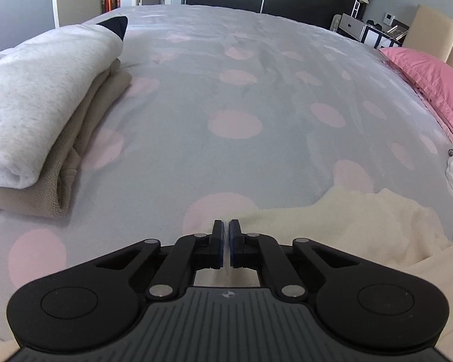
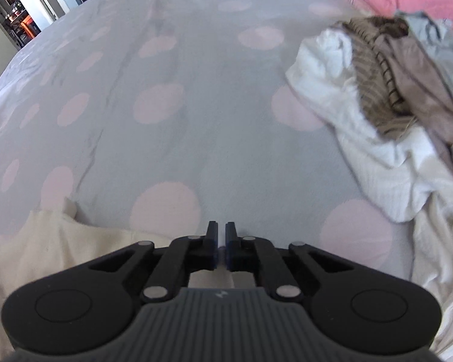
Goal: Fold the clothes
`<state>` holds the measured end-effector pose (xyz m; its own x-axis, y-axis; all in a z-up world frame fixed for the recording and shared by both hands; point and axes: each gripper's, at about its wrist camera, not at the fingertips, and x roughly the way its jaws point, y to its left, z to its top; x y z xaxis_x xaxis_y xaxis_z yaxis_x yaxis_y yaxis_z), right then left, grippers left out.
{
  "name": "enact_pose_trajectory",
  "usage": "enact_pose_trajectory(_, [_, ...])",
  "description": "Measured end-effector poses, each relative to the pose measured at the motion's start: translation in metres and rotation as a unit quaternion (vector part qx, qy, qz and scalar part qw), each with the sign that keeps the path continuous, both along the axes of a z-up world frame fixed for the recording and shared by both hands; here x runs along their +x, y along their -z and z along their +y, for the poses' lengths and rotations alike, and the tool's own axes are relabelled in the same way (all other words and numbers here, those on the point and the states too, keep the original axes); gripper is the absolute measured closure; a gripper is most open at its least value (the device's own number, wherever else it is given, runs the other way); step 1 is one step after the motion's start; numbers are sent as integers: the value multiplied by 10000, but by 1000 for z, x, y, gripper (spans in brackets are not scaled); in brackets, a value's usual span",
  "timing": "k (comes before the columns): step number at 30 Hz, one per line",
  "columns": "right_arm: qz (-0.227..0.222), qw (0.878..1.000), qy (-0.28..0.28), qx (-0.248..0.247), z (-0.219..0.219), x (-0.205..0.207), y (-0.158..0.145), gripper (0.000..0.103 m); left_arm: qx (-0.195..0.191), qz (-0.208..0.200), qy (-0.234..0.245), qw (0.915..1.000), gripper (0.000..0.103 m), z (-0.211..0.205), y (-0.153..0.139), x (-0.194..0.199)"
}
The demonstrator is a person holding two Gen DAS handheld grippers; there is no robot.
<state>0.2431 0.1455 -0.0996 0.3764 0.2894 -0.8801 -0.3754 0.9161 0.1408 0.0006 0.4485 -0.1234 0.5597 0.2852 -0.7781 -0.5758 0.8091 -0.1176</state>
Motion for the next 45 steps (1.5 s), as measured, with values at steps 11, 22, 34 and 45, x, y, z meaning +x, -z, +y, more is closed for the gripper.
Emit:
enact_pose_trajectory(11, [-3, 9995, 274, 152, -22, 8, -1, 60, -211, 83, 362, 9991, 68, -3, -13, -9])
enact_pose_trajectory(22, [-31, 9999, 2, -153, -48, -11, -8, 60, -142, 445, 869, 9951, 78, -26, 3, -34])
enact_pose_trajectory(34, [202, 9916, -1195, -453, -79, -77, -13, 60, 99, 212, 791, 9966, 99, -38, -23, -40])
enact_pose_trajectory(45, [262, 9836, -1659, -661, -71, -116, 14, 61, -135, 220, 916, 9955, 98, -45, -48, -39])
